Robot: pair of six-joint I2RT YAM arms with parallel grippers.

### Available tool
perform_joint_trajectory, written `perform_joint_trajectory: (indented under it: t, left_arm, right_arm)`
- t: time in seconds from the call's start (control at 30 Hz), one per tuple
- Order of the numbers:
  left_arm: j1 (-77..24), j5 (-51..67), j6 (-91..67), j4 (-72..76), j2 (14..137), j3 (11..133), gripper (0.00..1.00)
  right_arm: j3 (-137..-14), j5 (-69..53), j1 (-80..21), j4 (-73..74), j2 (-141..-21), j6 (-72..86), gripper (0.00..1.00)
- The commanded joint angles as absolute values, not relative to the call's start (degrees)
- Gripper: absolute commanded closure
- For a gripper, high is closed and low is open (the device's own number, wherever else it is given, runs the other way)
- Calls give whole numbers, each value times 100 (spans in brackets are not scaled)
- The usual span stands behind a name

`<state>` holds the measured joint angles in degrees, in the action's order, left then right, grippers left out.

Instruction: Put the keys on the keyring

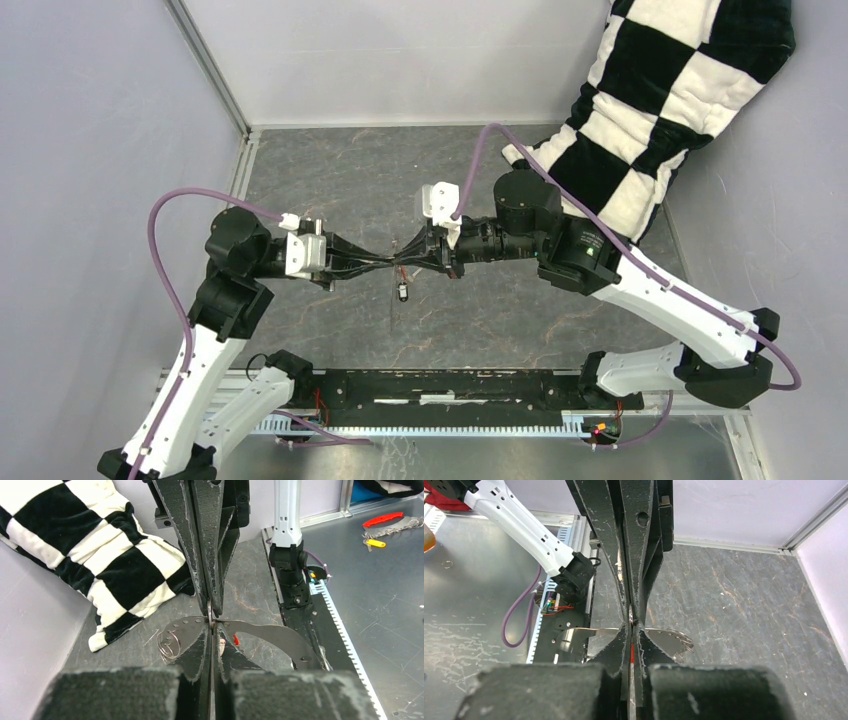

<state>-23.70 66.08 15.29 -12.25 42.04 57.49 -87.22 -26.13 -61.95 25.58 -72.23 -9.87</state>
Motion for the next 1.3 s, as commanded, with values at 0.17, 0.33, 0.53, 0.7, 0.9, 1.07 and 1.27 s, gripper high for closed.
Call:
perform_joint_trajectory:
  t: [0.17, 0.33, 0.53, 0.7, 0.9, 1.07, 1.27]
  left_arm:
    - [-2375, 5920, 3720, -3323, 4447, 6406, 65]
    - [-2375, 5849, 4164, -3865, 4584, 6601, 69]
    - [-2379, 5982, 4300, -4343, 4772, 6824, 70]
    - [-2378, 6143, 4174, -4368, 4908, 6835, 71]
    - [-2387, 6097, 4195, -4365, 4998, 6811, 82]
    - [-2397, 6058, 4206, -4363, 5042, 6803, 89]
    - [-2436, 6053, 4276, -4366, 5066, 6770, 98]
  right_arm:
    - [-9520, -2085, -6177, 3450, -7587, -1107, 100]
    - [-9856, -1797, -6194, 4066, -7887, -1269, 100]
    - [-10153, -1502, -6270, 4412, -8139, -1392, 100]
    - [-10430, -1369, -6362, 4615, -8379, -1441, 100]
    - [-10648, -1276, -6476, 4716, -8553, -1472, 100]
    - [-10809, -1296, -6547, 4743, -8706, -1494, 100]
    - [-10805, -1304, -6574, 4566, -8703, -1406, 91]
